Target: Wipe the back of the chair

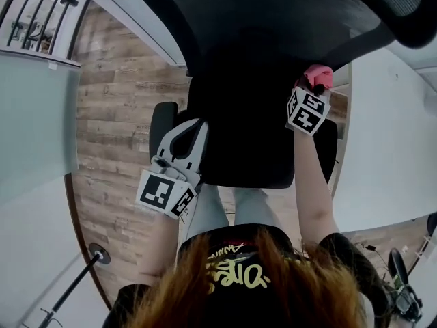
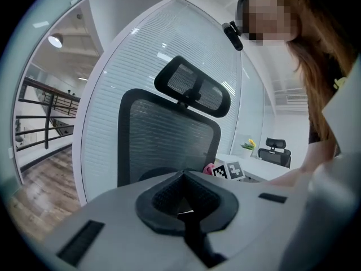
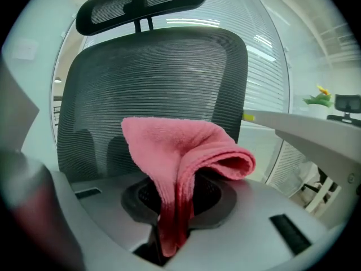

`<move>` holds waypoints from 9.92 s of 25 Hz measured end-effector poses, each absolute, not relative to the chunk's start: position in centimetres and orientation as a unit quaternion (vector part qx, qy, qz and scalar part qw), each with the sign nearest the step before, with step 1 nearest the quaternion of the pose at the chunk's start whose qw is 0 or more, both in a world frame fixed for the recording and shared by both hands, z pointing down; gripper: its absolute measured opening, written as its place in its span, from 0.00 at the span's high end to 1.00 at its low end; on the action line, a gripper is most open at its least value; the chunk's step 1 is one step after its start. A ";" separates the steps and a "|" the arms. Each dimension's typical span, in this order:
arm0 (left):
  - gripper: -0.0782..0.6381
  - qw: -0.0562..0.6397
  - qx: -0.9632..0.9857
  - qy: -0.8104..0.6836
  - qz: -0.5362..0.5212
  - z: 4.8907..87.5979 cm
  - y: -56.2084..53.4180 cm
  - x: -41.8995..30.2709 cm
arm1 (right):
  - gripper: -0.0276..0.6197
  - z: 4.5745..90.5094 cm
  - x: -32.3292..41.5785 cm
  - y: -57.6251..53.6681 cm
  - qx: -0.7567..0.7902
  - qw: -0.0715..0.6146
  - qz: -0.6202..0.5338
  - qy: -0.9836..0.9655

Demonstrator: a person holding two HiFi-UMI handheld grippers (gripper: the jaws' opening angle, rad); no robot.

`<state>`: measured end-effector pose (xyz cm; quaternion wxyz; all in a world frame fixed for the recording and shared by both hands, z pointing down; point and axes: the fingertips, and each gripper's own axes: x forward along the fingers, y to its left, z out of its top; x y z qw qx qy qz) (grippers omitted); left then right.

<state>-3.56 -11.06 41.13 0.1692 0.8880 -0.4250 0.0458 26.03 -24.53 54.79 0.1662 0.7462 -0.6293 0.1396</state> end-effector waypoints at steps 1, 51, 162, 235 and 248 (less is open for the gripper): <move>0.90 0.173 0.889 -0.421 0.046 41.4 -11.1 -3.5 | 0.86 54.6 25.6 -24.5 0.744 0.167 0.138 -0.632; 0.90 0.229 0.909 -0.343 0.053 46.9 -13.5 -9.4 | 0.86 53.3 -0.1 -28.5 0.620 0.161 0.121 -0.758; 0.90 0.250 0.897 -0.361 0.046 48.1 -13.7 -6.9 | 0.86 63.8 10.7 -25.5 0.683 0.218 0.184 -0.672; 0.90 0.180 0.925 -0.336 0.006 32.6 -9.2 -13.9 | 0.86 35.9 -7.1 -11.4 0.496 0.057 0.106 -0.860; 0.90 0.104 0.942 -0.318 -0.020 25.9 -8.8 -14.5 | 0.86 29.7 -4.8 -7.5 0.520 0.022 0.050 -0.853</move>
